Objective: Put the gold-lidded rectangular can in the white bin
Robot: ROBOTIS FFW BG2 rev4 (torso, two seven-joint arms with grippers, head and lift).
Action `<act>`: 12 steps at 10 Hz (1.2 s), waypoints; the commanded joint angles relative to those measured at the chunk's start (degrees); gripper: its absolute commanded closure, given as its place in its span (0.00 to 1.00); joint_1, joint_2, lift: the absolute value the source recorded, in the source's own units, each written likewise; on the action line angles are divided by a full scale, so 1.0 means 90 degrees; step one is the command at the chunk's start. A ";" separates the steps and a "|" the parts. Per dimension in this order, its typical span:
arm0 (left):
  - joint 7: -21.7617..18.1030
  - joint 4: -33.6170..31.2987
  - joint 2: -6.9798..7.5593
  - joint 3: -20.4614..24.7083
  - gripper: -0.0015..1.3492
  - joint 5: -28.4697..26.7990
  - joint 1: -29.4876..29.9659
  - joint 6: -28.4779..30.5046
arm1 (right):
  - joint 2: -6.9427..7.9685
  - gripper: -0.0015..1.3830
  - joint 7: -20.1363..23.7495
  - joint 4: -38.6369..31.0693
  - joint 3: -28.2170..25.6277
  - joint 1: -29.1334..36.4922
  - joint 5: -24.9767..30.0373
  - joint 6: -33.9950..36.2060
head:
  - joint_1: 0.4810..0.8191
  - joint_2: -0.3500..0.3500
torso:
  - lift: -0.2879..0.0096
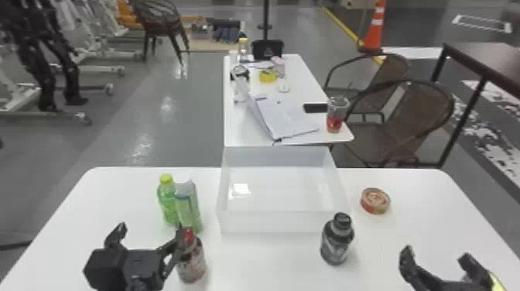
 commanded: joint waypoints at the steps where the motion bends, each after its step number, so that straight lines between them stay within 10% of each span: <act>1: 0.0000 0.0002 -0.0003 0.0009 0.12 0.0003 0.0019 0.0010 | 0.0108 0.07 0.0275 0.0260 -0.0479 0.0167 -0.0067 -0.0496 | 0.20 0.50 | 0.63; 12: -0.0009 0.0080 -0.0051 0.0048 0.12 -0.0056 0.0067 0.0020 | 0.0123 0.07 0.1623 0.2311 -0.1651 0.0499 -0.0409 -0.1658 | 0.20 0.50 | 0.63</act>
